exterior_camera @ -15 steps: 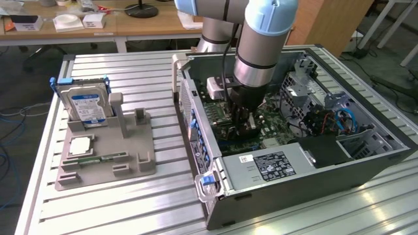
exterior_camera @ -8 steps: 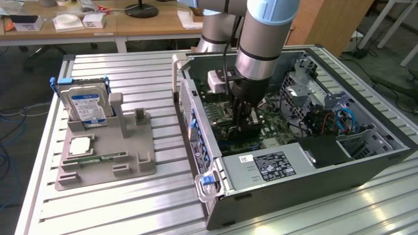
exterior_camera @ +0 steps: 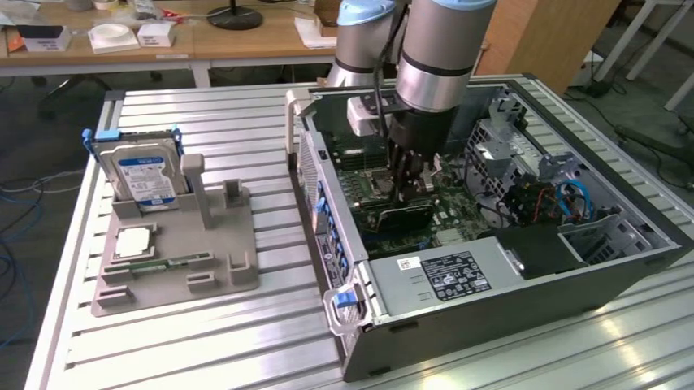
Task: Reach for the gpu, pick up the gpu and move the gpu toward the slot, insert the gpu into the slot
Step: 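Insert the gpu into the slot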
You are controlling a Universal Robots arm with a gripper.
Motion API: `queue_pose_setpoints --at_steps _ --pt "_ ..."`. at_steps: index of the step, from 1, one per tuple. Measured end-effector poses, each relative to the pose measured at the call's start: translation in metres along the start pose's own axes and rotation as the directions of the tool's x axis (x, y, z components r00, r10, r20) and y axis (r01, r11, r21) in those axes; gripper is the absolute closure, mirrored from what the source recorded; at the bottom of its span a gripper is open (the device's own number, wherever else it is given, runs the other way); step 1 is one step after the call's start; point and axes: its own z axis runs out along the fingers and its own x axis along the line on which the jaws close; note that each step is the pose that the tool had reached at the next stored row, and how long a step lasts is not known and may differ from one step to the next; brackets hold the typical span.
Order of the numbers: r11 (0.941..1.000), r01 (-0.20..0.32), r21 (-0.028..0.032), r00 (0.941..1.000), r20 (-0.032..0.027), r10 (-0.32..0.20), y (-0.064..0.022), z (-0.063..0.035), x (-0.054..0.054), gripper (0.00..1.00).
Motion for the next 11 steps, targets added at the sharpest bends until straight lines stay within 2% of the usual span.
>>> queue_pose_setpoints --at_steps 1,2,4,11 --pt "1.0000 0.000 0.0002 1.0000 0.0002 0.000 0.0000 0.0001 0.0000 0.80" --pt "1.0000 0.000 0.0001 1.0000 0.0002 0.000 0.0000 0.0001 0.0000 0.87" --pt "1.0000 0.000 0.0001 1.0000 0.0001 0.000 0.0000 0.0000 0.0000 0.90" --pt "1.0000 0.000 0.0001 1.0000 0.0000 0.000 0.0000 0.0000 0.0000 0.90"
